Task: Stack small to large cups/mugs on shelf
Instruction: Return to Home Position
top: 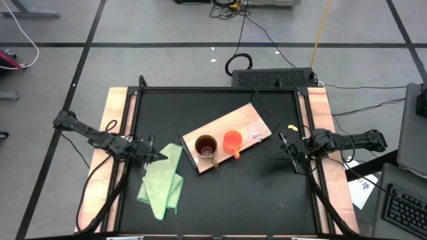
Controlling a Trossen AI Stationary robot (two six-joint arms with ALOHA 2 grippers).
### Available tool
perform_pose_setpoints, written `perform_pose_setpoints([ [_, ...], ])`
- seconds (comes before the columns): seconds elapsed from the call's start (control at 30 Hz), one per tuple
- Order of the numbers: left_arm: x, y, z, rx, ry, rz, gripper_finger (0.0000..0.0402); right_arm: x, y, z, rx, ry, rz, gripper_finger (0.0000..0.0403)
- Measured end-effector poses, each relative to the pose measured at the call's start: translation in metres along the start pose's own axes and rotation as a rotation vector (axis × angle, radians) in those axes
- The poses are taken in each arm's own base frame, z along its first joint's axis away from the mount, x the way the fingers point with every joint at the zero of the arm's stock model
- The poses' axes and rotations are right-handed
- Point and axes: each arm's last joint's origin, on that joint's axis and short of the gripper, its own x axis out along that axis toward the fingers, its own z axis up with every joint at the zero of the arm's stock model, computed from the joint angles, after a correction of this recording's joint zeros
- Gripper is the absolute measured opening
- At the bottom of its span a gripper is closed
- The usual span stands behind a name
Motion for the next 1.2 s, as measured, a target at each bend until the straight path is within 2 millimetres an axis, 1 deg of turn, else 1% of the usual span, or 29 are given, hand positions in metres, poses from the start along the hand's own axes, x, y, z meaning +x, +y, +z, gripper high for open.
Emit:
perform_pose_setpoints([
  [0.3,0.0000,-0.0005,0.0001,-0.056,-0.001,-0.017,0.0019,0.0000,-0.0002,0.0025,-0.009,-0.026,-0.003,0.0000],
  [0.53,0.0000,-0.0005,-0.0001,-0.024,0.001,-0.017,0.0007,0.0003,-0.0002,0.0022,-0.005,-0.022,-0.002,0.0000],
  [0.67,0.0001,-0.0005,0.0000,-0.034,0.000,-0.016,0.0003,0.0003,-0.0002,0.0023,-0.006,-0.023,-0.002,0.0000],
  [0.97,0.0001,-0.0005,0.0000,-0.033,0.000,-0.016,0.0033,0.0003,-0.0003,0.0025,-0.006,-0.025,-0.004,0.0000],
  [1.2,0.0001,-0.0005,0.0000,-0.033,0.000,-0.016,0.0036,0.0003,-0.0003,0.0025,-0.006,-0.025,-0.004,0.0000],
])
